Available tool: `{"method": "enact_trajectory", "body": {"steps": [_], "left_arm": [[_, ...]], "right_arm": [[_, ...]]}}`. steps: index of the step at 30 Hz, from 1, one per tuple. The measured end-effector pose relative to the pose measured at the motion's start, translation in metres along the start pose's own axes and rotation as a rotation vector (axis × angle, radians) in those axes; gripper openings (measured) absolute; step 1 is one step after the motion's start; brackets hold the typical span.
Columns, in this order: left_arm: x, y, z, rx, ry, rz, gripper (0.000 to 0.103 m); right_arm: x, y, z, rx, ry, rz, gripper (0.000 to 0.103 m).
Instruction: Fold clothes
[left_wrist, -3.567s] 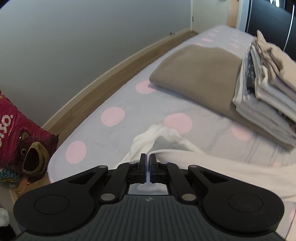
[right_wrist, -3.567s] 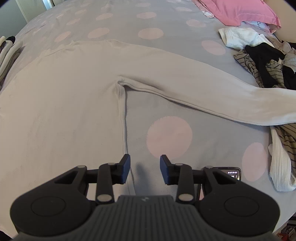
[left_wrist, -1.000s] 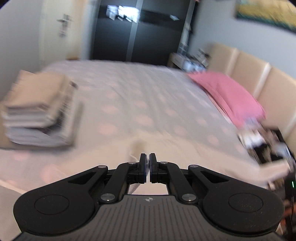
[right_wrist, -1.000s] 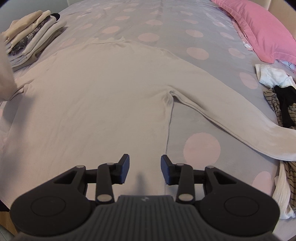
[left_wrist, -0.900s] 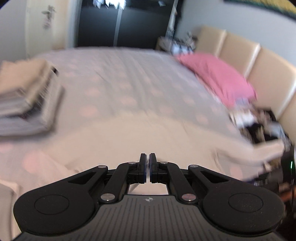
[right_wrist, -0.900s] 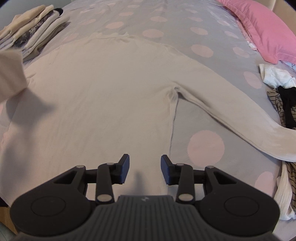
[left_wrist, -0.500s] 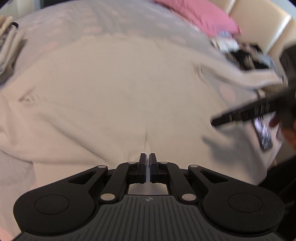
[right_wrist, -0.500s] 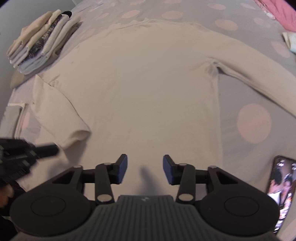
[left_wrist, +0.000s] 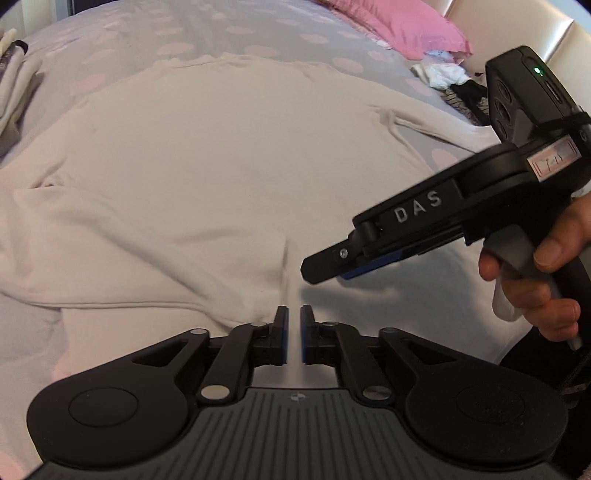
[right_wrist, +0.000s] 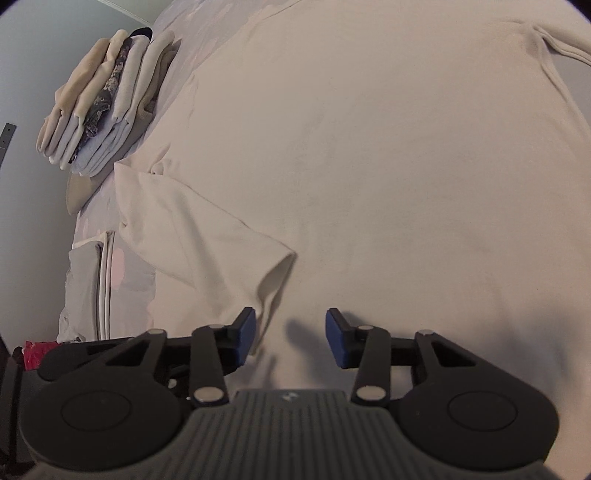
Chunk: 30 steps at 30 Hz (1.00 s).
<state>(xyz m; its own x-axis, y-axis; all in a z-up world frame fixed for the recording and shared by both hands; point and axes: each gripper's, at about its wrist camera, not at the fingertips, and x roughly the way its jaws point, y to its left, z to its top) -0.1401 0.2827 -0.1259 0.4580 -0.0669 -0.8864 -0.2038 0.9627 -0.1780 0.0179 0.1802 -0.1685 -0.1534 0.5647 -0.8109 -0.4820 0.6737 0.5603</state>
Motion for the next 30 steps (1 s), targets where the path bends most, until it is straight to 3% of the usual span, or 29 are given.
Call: {"method": "enact_trajectory", "body": {"steps": [9, 14, 16, 20, 25, 30], "left_arm": [[-0.002, 0.038, 0.005, -0.118, 0.036, 0.104, 0.017], [-0.003, 0.056, 0.003, -0.164, 0.044, 0.136, 0.017], [-0.008, 0.064, 0.003, -0.18, 0.029, 0.155, 0.017], [-0.025, 0.092, 0.005, -0.249, -0.022, 0.204, 0.017], [-0.042, 0.133, 0.011, -0.397, -0.089, 0.259, 0.017], [-0.052, 0.156, 0.01, -0.494, -0.128, 0.262, 0.017]], "right_arm": [[0.022, 0.008, 0.014, 0.057, 0.021, 0.027, 0.039], [0.031, 0.011, 0.012, 0.08, 0.0, 0.037, 0.012], [0.03, 0.014, 0.013, 0.096, -0.016, 0.041, 0.008], [0.004, 0.046, 0.025, 0.006, -0.096, 0.032, 0.007], [-0.047, 0.107, 0.068, -0.138, -0.218, 0.008, 0.007], [-0.095, 0.157, 0.113, -0.242, -0.337, -0.029, 0.007]]}}
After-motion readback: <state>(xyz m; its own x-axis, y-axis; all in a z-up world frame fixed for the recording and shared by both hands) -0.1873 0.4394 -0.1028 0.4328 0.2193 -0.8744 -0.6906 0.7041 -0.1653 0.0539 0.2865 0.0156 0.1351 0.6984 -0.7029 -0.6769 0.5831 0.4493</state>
